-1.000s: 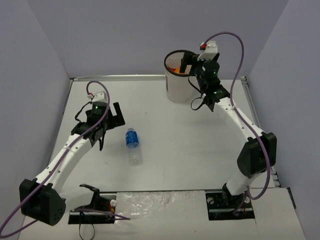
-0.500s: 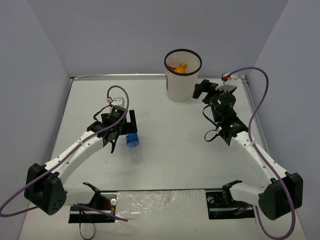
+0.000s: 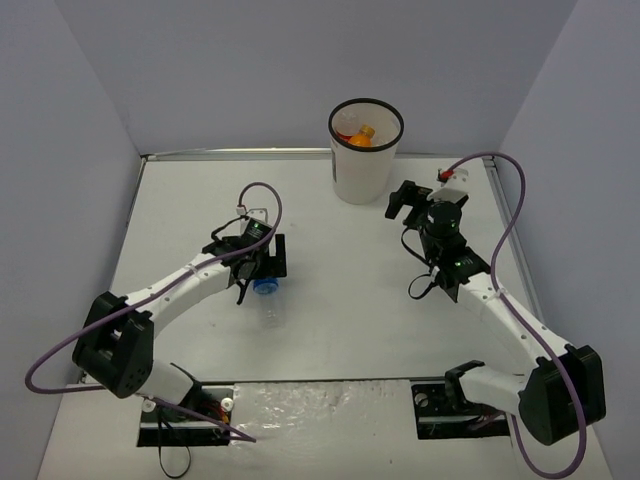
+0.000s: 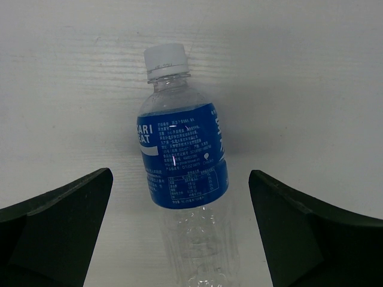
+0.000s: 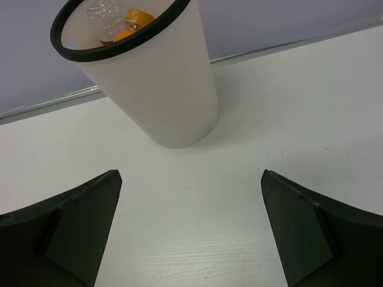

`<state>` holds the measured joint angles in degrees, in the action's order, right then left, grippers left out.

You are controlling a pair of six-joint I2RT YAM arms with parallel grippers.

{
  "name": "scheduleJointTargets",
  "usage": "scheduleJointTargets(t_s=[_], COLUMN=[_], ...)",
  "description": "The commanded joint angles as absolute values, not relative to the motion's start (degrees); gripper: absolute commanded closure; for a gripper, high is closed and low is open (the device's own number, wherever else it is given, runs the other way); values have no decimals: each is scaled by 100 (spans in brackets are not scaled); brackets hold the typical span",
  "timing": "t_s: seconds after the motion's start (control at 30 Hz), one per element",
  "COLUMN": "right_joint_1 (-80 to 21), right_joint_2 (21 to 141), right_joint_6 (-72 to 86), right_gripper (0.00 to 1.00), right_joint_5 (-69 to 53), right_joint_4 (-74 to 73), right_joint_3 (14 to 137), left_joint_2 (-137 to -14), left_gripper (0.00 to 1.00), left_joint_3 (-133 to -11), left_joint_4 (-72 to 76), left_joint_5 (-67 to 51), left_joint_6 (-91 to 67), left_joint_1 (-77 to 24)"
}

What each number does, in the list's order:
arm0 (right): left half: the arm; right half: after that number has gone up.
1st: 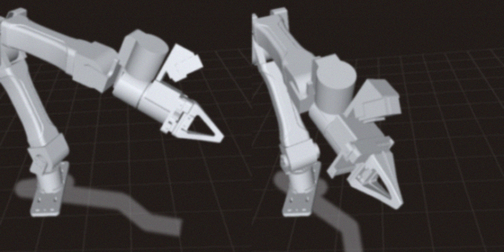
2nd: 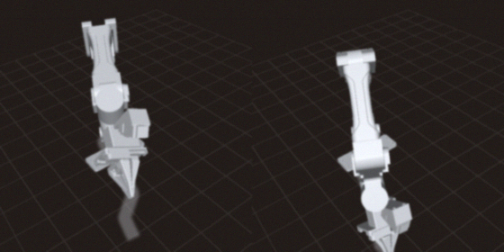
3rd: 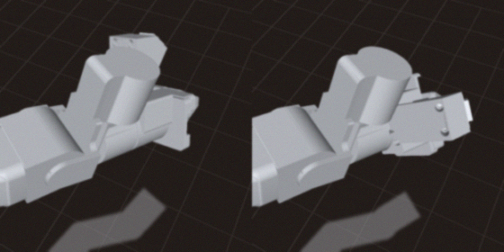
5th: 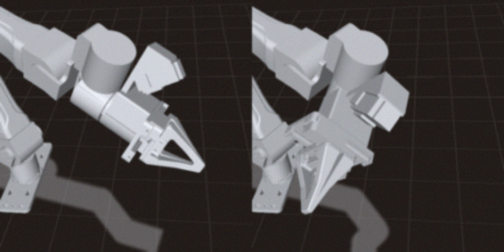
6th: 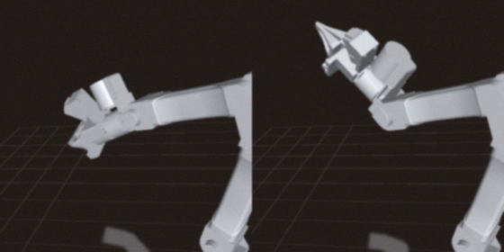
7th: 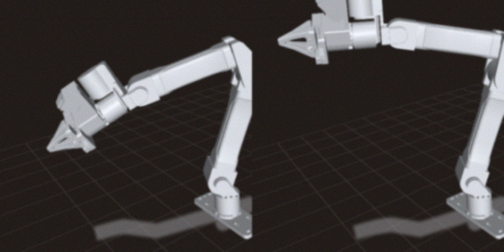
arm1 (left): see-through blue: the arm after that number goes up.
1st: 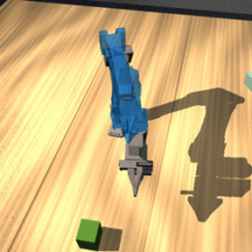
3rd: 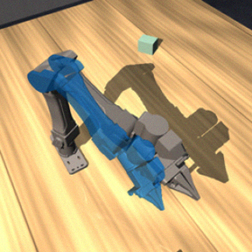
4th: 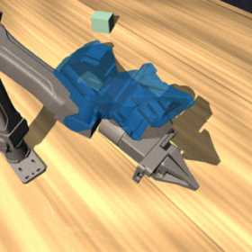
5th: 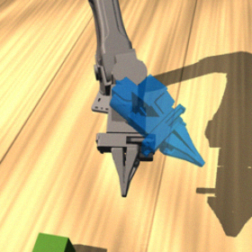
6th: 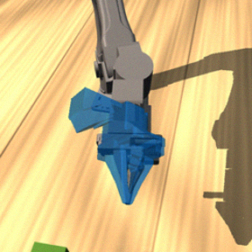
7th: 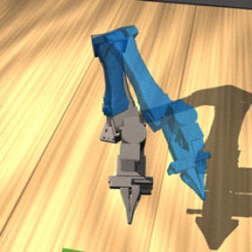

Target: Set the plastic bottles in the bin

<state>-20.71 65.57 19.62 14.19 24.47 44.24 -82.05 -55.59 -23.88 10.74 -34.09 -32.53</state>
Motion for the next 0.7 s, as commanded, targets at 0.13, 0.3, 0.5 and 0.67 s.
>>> scheduleJointTargets(t_s=[0.13,0.3,0.5,0.67], right_joint_1=[-2083,-2074,-2083,-2091], right_joint_2=[6167,6038,5708,5592], right_joint_6=[1965,1951,1989,1980], right_gripper=[0,0,0,0], right_joint_5=[1648,1626,1194,138], right_joint_4=[2635,2505,2601,2755], right_joint_3=[4391,4307,4111,4000], left_joint_2=[-8549,-8780,-9073,-8968], left_gripper=[3,3,27,55], left_joint_3=[-5818,-5801,-5824,-5813], left_joint_4=[-2242,-2110,-2016,-1913], left_joint_5=[1389,1301,1327,1448], left_joint_6=[-3524,-3542,-3606,-3735], left_joint_1=[-3274,-3278,-3272,-3270])
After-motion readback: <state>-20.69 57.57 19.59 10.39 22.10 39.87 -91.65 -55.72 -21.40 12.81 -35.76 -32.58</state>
